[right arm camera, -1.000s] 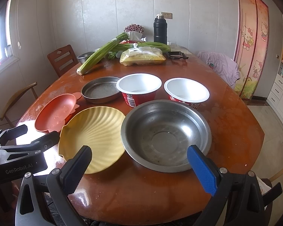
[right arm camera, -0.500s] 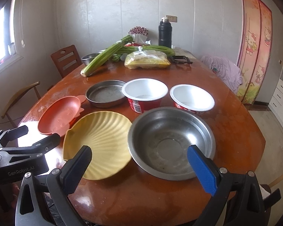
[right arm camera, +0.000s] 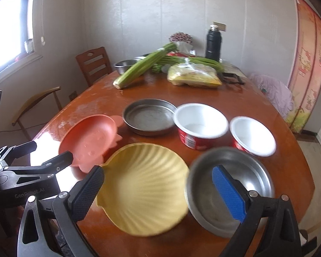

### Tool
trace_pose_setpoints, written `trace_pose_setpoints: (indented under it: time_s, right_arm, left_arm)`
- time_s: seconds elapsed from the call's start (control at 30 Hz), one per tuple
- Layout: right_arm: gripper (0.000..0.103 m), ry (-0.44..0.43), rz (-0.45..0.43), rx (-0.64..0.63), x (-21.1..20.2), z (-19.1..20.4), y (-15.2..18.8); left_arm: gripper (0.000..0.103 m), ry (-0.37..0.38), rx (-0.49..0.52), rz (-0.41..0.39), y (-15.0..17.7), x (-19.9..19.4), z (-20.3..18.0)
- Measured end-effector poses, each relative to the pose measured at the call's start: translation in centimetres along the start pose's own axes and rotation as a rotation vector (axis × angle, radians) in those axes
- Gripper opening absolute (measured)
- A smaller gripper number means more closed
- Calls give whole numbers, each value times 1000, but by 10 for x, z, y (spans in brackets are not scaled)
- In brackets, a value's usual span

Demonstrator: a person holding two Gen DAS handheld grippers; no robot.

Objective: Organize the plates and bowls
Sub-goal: 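Move the left tool to the orange plate rim and close on it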

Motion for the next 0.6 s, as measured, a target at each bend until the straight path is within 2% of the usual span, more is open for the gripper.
trace_pose_setpoints:
  time_s: [0.4, 0.6]
  right_arm:
    - [101, -49, 36, -105, 45, 46, -39]
    - [101, -70, 59, -138, 62, 63, -48]
  left_arm:
    - [102, -69, -109, 21, -33, 29, 60]
    - [102, -44, -139, 69, -40, 47, 72]
Point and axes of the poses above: each gripper's, at about its wrist camera, not at the fingertips, and x roughly the way its jaws point, z to its left, y to its underside, the point moved 6 cm from there along x, roughly the way its jaws point, and after that the axes turned 8 degrees about -x, right-handed, at the moved point
